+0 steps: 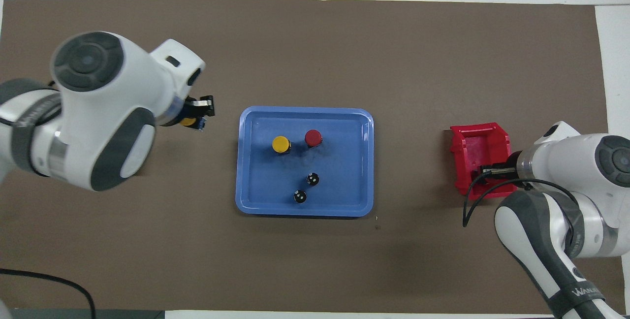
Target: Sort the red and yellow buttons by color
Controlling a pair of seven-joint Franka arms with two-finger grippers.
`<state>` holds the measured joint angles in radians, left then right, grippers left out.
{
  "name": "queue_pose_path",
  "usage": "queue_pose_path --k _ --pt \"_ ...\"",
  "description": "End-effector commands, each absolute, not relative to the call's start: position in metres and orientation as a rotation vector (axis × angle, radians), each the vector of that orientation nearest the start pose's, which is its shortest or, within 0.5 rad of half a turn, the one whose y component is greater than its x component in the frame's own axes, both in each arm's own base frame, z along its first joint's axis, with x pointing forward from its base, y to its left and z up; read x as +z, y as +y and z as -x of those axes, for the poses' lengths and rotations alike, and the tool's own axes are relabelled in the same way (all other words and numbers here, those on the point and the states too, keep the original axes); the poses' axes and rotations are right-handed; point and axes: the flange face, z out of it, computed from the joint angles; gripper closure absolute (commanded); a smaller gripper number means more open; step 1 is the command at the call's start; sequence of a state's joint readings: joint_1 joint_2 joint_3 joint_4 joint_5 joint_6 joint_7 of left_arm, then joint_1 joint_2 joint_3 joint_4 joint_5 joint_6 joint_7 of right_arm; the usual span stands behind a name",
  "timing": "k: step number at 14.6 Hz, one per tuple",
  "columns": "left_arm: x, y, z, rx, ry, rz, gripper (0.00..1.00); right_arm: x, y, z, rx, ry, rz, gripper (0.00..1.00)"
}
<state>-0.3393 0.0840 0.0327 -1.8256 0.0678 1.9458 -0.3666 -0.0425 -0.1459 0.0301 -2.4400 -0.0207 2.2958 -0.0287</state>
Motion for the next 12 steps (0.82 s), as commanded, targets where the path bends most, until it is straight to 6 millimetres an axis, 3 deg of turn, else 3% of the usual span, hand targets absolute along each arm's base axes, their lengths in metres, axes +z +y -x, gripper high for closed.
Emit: queue_pose_path --k 1,2,4,5,7,8,10,12 --pt "0.488 -0.086 -0.581 -0.074 0.055 3.069 0.99 0.379 -0.003 -0.478 0.01 -0.065 3.158 0.42" --pt "0.486 -0.057 -0.584 -0.07 0.079 3.067 0.99 0.393 -0.002 -0.489 0.039 -0.068 3.159 0.42" --pt "0.473 -0.016 -0.583 -0.113 0.078 3.068 0.99 0.431 0.019 -0.517 0.061 -0.106 3.158 0.42" --pt "0.467 0.0 -0.581 -0.126 0.097 3.065 0.99 0.45 0.049 -0.537 0.036 -0.128 3.149 0.42" --pt "0.456 0.018 -0.58 -0.118 0.109 3.065 0.99 0.479 0.128 -0.563 -0.074 0.006 3.109 0.42" --pt "0.443 0.018 -0.575 -0.09 0.118 3.067 0.99 0.494 0.162 -0.573 -0.11 0.066 3.085 0.42" --pt "0.421 0.025 -0.569 -0.085 0.156 3.066 0.99 0.494 0.244 -0.588 -0.138 0.11 3.066 0.42" --pt "0.403 0.031 -0.562 -0.072 0.163 3.067 0.99 0.471 0.301 -0.59 -0.178 0.11 3.108 0.42"
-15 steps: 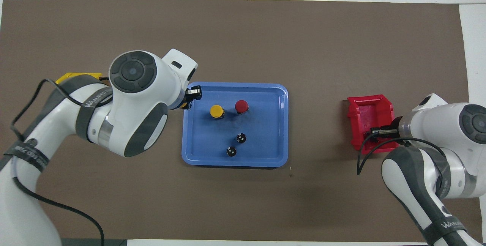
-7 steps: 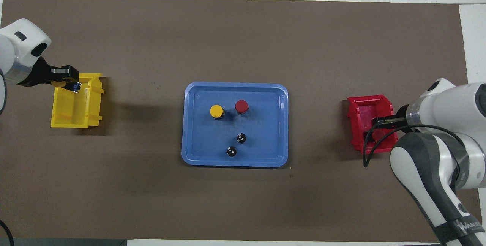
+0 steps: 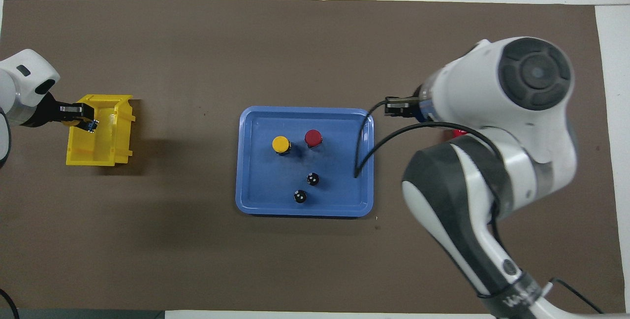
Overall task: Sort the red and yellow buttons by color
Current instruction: 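Reach the right gripper to the tray and grasp the other red button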
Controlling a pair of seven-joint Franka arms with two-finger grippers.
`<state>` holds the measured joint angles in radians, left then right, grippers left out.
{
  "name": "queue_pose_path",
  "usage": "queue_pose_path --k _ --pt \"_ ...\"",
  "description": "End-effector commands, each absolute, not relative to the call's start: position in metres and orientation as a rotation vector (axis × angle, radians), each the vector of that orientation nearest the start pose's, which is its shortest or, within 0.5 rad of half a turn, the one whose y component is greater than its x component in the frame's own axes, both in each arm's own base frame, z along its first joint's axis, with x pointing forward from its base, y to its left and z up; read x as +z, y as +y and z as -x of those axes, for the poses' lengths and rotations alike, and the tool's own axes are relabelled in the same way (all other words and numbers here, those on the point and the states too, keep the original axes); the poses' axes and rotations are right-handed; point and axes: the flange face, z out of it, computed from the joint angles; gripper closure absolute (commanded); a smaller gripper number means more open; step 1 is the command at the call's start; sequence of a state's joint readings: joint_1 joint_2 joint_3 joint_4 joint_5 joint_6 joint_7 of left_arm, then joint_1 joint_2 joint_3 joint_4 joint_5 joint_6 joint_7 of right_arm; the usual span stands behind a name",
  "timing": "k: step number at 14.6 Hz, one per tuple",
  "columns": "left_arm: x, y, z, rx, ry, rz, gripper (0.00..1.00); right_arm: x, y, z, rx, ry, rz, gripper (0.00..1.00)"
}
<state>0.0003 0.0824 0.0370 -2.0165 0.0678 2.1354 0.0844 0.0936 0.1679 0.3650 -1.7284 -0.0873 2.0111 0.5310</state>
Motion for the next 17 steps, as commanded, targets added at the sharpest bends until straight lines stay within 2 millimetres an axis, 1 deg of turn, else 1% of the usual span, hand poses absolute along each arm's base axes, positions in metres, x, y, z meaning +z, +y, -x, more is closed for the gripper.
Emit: queue_pose_path --k 1,2,3,4,5,6,7,8,9,10,12,14,16,17 --pt "0.39 0.03 -0.557 -0.065 0.161 3.072 0.99 0.45 0.329 -0.585 -0.168 0.119 3.122 0.42" --pt "0.377 0.028 -0.552 -0.066 0.167 3.073 0.99 0.427 0.353 -0.579 -0.156 0.132 3.137 0.42" --pt "0.37 0.029 -0.549 -0.073 0.171 3.073 0.99 0.419 0.364 -0.58 -0.178 0.15 3.134 0.42" --pt "0.362 0.028 -0.546 -0.061 0.17 3.075 0.99 0.413 0.367 -0.582 -0.194 0.163 3.121 0.42" --pt "0.359 0.028 -0.546 -0.061 0.166 3.076 0.99 0.41 0.373 -0.579 -0.2 0.164 3.111 0.42" --pt "0.356 0.028 -0.546 -0.057 0.158 3.078 0.99 0.407 0.387 -0.57 -0.196 0.133 3.111 0.42" --pt "0.352 0.028 -0.544 -0.052 0.154 3.079 0.99 0.402 0.391 -0.566 -0.186 0.12 3.116 0.42" --pt "0.349 0.028 -0.541 -0.05 0.155 3.079 0.92 0.395 0.392 -0.562 -0.174 0.115 3.12 0.41" --pt "0.349 0.028 -0.542 -0.057 0.155 3.079 0.63 0.388 0.393 -0.56 -0.18 0.102 3.115 0.38" --pt "0.35 0.028 -0.543 -0.057 0.155 3.079 0.45 0.379 0.393 -0.554 -0.174 0.095 3.116 0.37" --pt "0.352 0.028 -0.545 -0.064 0.148 3.08 0.37 0.367 0.392 -0.545 -0.172 0.076 3.118 0.37" --pt "0.355 0.029 -0.548 -0.072 0.142 3.08 0.37 0.364 0.392 -0.542 -0.175 0.07 3.116 0.36" --pt "0.367 0.029 -0.554 -0.085 0.121 3.086 0.37 0.359 0.394 -0.539 -0.167 0.063 3.119 0.36" --pt "0.382 0.029 -0.557 -0.061 0.122 3.086 0.33 0.356 0.394 -0.538 -0.169 0.06 3.115 0.36"
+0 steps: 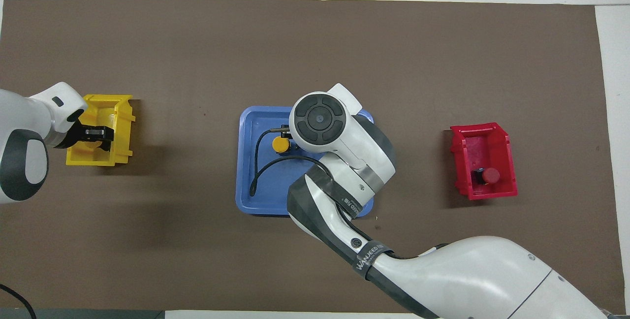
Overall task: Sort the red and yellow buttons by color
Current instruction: 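Reach the right gripper to the tray and grasp the other red button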
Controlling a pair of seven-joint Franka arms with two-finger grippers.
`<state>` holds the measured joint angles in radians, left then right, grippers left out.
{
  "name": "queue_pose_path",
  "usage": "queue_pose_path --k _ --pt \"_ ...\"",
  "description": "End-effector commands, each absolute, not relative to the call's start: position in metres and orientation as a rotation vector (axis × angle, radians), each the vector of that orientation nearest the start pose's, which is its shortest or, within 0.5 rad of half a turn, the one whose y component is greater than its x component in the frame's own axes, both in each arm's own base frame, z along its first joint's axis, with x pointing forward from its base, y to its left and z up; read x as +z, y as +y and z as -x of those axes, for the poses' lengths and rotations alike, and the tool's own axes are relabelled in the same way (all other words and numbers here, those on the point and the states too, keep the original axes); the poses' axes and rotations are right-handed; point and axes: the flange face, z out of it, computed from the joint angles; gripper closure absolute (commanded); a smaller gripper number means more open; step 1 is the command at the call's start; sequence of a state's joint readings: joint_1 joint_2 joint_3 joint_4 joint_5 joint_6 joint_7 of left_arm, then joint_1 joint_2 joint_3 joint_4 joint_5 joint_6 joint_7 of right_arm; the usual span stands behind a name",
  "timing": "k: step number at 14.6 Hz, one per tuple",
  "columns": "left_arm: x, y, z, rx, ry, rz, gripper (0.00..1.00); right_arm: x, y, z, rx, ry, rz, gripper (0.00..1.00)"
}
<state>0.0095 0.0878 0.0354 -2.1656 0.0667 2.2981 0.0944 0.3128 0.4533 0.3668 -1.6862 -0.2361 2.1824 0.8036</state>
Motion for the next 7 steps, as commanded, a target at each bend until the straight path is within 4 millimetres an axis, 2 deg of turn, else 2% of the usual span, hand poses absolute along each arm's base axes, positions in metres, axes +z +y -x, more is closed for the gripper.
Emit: queue_pose_path --k 1,2,5,6,7 --pt "0.401 0.026 -0.564 -0.037 0.131 3.085 0.19 0.351 0.393 -0.534 -0.161 0.055 3.119 0.38" --pt "0.421 0.016 -0.571 -0.04 0.148 3.083 0.03 0.348 0.393 -0.532 -0.16 0.051 3.119 0.44" --pt "0.48 -0.022 -0.587 -0.066 0.094 3.084 0.0 0.35 0.392 -0.534 -0.166 0.056 3.114 0.58" --pt "0.491 -0.043 -0.588 -0.064 0.025 3.087 0.0 0.353 0.39 -0.539 -0.168 0.068 3.111 0.67" --pt "0.492 -0.064 -0.586 -0.063 -0.018 3.088 0.0 0.364 0.383 -0.55 -0.185 0.09 3.105 0.73"
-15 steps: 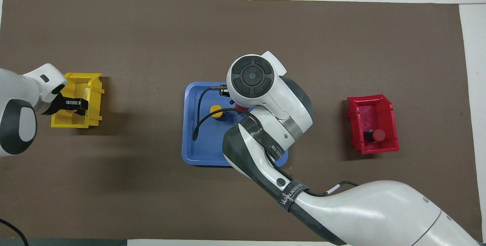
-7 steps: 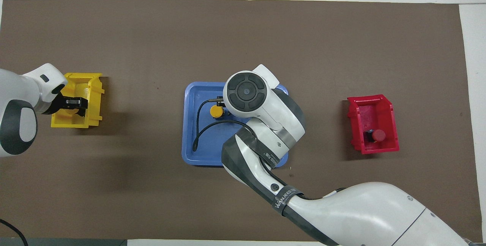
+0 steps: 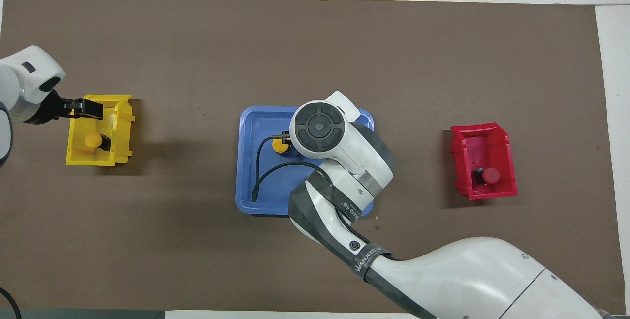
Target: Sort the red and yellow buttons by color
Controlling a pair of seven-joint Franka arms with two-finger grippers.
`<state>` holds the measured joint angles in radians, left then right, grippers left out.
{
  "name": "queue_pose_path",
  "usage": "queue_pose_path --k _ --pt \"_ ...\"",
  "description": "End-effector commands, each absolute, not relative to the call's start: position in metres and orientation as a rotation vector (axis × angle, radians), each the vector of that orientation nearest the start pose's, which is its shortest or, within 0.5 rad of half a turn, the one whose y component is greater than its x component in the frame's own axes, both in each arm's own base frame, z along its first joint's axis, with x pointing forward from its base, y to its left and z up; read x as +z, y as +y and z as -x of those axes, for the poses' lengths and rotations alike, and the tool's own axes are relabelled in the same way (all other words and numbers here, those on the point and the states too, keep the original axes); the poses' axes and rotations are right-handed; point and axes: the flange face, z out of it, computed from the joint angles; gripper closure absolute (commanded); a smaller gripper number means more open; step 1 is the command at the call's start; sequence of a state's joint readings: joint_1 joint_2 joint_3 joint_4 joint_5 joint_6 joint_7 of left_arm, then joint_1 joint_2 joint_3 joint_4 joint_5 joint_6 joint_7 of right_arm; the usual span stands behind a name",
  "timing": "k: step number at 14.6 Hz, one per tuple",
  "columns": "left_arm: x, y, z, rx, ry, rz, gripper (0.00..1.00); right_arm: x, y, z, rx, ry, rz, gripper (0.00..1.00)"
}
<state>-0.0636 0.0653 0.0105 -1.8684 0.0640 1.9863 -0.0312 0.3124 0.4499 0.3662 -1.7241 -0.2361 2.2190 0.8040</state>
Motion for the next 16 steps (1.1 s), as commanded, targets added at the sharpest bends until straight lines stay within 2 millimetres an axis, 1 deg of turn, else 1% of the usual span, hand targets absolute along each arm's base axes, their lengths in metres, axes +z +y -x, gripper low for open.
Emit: queue_pose_path --k 1,2,3,4,5,6,7,8,9,10,11,13,14,15,16 --pt "0.493 -0.074 -0.584 -0.063 -0.035 3.089 0.0 0.376 0.374 -0.562 -0.196 0.118 3.103 0.73" --pt "0.495 -0.083 -0.582 -0.064 -0.017 3.09 0.0 0.389 0.364 -0.574 -0.198 0.142 3.111 0.73" --pt "0.496 -0.096 -0.579 -0.055 -0.004 3.108 0.0 0.405 0.354 -0.584 -0.19 0.143 3.124 0.73" --pt "0.495 -0.113 -0.575 -0.046 -0.021 3.136 0.0 0.425 0.322 -0.595 -0.174 0.128 3.157 0.73" --pt "0.492 -0.145 -0.567 -0.054 -0.056 3.142 0.0 0.454 0.284 -0.595 -0.169 0.108 3.19 0.73" --pt "0.488 -0.182 -0.555 -0.059 -0.116 3.144 0.0 0.467 0.239 -0.588 -0.107 0.059 3.245 0.73" --pt "0.477 -0.224 -0.539 -0.066 -0.166 3.148 0.0 0.482 0.191 -0.578 -0.063 0.023 3.244 0.73" --pt "0.467 -0.262 -0.524 -0.094 -0.181 3.16 0.0 0.488 0.153 -0.564 -0.018 -0.013 3.224 0.72" --pt "0.459 -0.291 -0.514 -0.119 -0.209 3.172 0.0 0.492 0.113 -0.548 -0.011 -0.028 3.232 0.7" --pt "0.445 -0.318 -0.507 -0.119 -0.206 3.176 0.0 0.487 0.077 -0.54 -0.004 -0.062 3.242 0.7" --pt "0.439 -0.34 -0.499 -0.13 -0.175 3.186 0.0 0.477 0.051 -0.536 0.008 -0.096 3.23 0.7" --pt "0.423 -0.358 -0.49 -0.129 -0.128 3.19 0.0 0.457 0.023 -0.525 -0.05 -0.11 3.215 0.7" --pt "0.41 -0.365 -0.486 -0.117 -0.11 3.186 0.0 0.448 0.008 -0.52 -0.083 -0.148 3.216 0.7" --pt "0.404 -0.37 -0.483 -0.132 -0.098 3.194 0.0 0.44 -0.005 -0.516 -0.094 -0.16 3.218 0.7" --pt "0.398 -0.371 -0.482 -0.145 -0.103 3.2 0.0 0.436 -0.01 -0.513 -0.082 -0.156 3.217 0.7"
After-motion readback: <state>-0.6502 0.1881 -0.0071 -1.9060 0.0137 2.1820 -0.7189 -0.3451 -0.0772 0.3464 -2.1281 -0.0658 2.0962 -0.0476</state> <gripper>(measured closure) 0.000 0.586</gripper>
